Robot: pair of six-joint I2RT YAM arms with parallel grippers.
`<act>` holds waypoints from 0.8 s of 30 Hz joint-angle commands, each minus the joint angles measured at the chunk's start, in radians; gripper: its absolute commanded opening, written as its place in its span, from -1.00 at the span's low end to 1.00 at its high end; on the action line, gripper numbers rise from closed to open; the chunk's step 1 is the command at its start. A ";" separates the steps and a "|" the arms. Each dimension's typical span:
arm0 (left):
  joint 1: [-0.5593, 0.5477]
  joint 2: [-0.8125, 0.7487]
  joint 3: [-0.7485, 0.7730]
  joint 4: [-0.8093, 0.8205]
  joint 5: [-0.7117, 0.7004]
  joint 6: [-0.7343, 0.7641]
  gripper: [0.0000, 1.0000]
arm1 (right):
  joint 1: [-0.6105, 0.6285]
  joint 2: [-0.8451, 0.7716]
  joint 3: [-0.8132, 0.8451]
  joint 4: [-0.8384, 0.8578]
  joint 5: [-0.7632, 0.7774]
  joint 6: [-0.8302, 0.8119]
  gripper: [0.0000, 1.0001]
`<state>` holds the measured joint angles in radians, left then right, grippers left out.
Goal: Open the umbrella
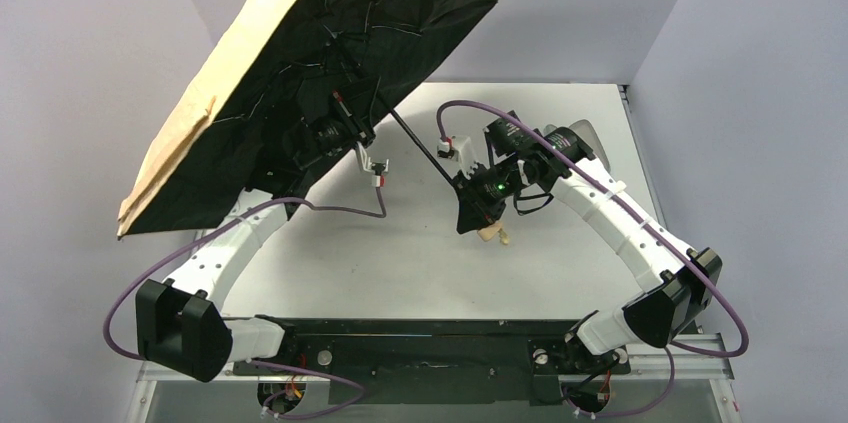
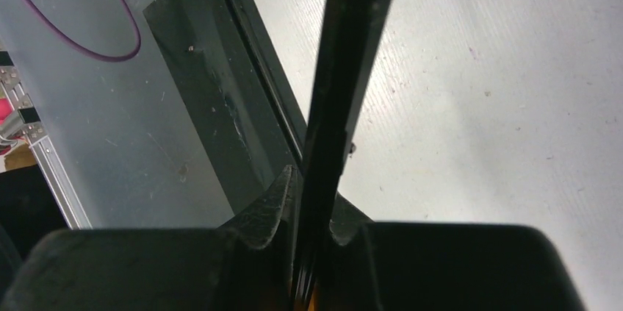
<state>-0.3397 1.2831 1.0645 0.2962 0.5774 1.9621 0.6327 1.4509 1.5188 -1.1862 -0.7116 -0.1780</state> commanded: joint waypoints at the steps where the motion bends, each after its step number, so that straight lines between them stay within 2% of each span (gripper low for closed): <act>1: 0.005 0.043 0.022 0.076 -0.174 0.055 -0.83 | 0.052 -0.020 0.055 -0.107 -0.061 -0.194 -1.00; 8: 0.021 0.103 0.057 0.100 -0.315 0.021 -0.80 | 0.045 -0.057 0.019 -0.116 -0.039 -0.205 -1.00; 12: 0.040 0.177 0.086 0.275 -0.497 -0.015 -0.76 | 0.043 -0.097 -0.053 -0.125 -0.007 -0.233 -1.00; 15: 0.054 0.228 0.111 0.335 -0.621 -0.039 -0.71 | 0.044 -0.111 -0.084 -0.131 0.006 -0.246 -1.00; 19: 0.083 0.252 0.143 0.353 -0.684 -0.068 -0.66 | 0.047 -0.116 -0.100 -0.144 0.024 -0.260 -1.00; 24: 0.154 0.257 0.156 0.354 -0.672 -0.082 -0.65 | 0.048 -0.133 -0.130 -0.156 0.047 -0.281 -1.00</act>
<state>-0.3752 1.5173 1.1225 0.5129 0.3542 1.9118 0.6197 1.4452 1.4387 -1.0203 -0.5381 -0.1921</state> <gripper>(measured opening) 0.171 0.094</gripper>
